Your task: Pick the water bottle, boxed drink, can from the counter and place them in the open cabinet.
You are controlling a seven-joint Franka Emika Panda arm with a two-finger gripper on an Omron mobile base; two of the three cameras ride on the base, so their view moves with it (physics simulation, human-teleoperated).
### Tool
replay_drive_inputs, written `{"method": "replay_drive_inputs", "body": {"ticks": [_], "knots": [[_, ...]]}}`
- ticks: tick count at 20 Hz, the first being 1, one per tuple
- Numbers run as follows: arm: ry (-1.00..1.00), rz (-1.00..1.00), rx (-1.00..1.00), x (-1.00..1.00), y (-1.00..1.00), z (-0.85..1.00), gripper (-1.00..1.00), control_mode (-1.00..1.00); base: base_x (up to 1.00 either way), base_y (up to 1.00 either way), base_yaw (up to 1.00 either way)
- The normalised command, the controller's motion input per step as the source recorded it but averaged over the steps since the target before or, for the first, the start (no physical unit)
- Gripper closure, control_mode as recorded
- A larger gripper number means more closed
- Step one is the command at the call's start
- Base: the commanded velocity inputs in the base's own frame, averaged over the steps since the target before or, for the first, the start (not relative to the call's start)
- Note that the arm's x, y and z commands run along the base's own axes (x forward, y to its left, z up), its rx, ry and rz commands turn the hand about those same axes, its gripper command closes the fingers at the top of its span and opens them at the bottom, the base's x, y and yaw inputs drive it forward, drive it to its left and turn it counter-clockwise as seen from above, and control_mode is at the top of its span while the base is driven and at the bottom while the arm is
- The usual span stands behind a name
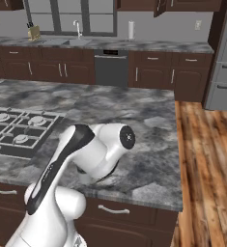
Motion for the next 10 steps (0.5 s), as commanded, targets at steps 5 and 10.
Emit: {"method": "replay_drive_inputs", "body": {"ticks": [5, 10], "knots": [[0.00, 0.11, 0.04, -0.07, 0.00, -0.13, -1.00, -1.00, 0.00, 0.00, 0.00], [0.00, 0.11, 0.00, -0.12, 0.00, -0.10, -1.00, -1.00, 0.00, 0.00, 0.00]]}}
